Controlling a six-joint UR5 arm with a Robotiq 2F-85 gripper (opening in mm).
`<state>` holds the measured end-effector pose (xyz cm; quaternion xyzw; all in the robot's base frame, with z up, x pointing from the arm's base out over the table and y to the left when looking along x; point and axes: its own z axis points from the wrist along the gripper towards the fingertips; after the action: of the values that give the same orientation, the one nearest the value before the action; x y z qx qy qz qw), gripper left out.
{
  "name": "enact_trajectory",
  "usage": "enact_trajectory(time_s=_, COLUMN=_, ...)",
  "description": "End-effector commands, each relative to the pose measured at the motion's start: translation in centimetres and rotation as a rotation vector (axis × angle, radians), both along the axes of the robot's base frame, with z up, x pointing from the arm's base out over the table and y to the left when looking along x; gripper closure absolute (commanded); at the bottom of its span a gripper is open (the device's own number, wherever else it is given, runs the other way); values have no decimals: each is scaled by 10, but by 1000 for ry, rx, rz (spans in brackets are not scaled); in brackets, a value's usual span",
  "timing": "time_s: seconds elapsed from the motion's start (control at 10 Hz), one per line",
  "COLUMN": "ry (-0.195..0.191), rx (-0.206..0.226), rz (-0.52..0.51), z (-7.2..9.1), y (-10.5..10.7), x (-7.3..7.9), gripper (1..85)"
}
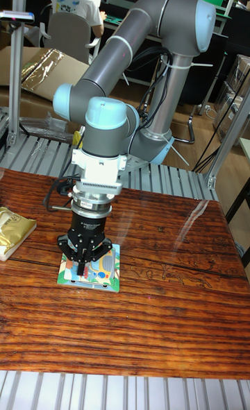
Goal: Assemble one piece of a puzzle
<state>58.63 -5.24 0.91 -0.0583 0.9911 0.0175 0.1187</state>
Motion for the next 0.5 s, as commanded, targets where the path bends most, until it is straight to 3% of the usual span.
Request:
enact_trajectory(time_s=0.0, ry=-5, rx=8, rz=-6, z=0, y=-2, x=-1, gripper=843)
enact_trajectory(time_s=0.4, ry=-6, rx=6, rz=2, z=0, y=-4, x=-2, gripper=843)
